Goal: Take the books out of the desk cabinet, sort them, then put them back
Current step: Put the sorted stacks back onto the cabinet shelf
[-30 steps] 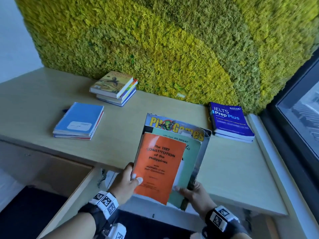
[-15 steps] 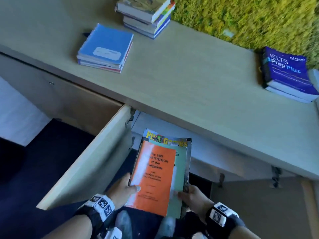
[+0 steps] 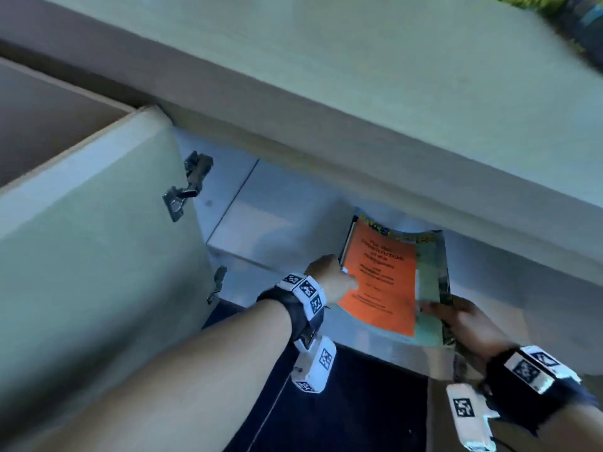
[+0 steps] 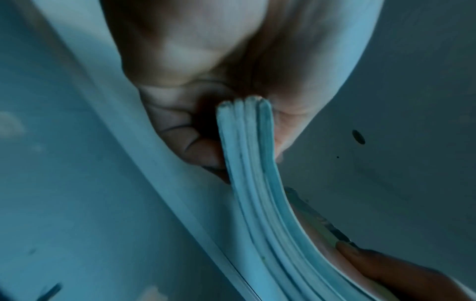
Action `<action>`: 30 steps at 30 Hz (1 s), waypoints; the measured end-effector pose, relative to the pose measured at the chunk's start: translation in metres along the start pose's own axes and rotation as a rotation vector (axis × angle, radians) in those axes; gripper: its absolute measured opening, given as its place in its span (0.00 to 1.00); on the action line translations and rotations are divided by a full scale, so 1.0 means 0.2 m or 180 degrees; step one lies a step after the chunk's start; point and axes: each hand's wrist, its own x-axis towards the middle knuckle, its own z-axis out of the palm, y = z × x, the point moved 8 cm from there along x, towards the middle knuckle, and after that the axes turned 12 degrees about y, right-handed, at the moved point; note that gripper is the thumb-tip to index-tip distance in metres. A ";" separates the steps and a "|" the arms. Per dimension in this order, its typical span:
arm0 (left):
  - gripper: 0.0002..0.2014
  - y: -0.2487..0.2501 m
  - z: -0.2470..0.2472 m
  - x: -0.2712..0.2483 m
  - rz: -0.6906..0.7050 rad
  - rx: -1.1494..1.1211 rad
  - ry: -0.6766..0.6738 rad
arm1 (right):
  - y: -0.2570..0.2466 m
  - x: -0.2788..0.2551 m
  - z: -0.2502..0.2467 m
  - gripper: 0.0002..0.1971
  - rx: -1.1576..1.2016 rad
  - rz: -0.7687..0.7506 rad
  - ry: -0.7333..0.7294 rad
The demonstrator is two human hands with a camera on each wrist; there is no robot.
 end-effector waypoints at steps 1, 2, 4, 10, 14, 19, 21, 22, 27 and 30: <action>0.12 0.01 0.02 0.07 0.0055 0.0097 0.0055 | 0.04 0.08 0.00 0.09 0.0045 0.0011 0.0017; 0.12 0.02 0.04 0.13 0.0128 0.0191 0.0103 | 0.08 0.18 -0.01 0.11 0.0087 0.0026 0.0092; 0.13 0.02 0.09 0.26 0.0317 0.0408 0.0193 | 0.13 0.34 -0.01 0.12 0.0099 -0.0045 0.0193; 0.27 0.01 0.15 0.49 0.0864 0.0750 0.0671 | 0.20 0.66 -0.04 0.09 -0.0667 -0.0451 0.0654; 0.34 -0.03 0.04 0.45 0.1127 0.1272 0.0682 | 0.07 0.64 -0.10 0.34 -0.1841 -0.1462 0.1475; 0.62 -0.36 -0.19 0.41 0.0228 0.2598 0.0304 | 0.06 0.57 0.36 0.51 -0.3380 -0.2347 0.0063; 0.65 -0.38 -0.16 0.40 0.0218 0.2840 0.0162 | 0.12 0.64 0.37 0.53 -0.3613 -0.2126 -0.0146; 0.65 -0.37 -0.14 0.41 0.0235 0.2906 0.0159 | 0.13 0.66 0.37 0.54 -0.3615 -0.2079 -0.0224; 0.63 -0.38 -0.13 0.42 0.0319 0.2989 0.0273 | 0.15 0.64 0.35 0.49 -0.3788 -0.2316 -0.0125; 0.62 -0.40 -0.11 0.42 0.0368 0.3005 0.0291 | 0.16 0.62 0.33 0.52 -0.3798 -0.2351 -0.0063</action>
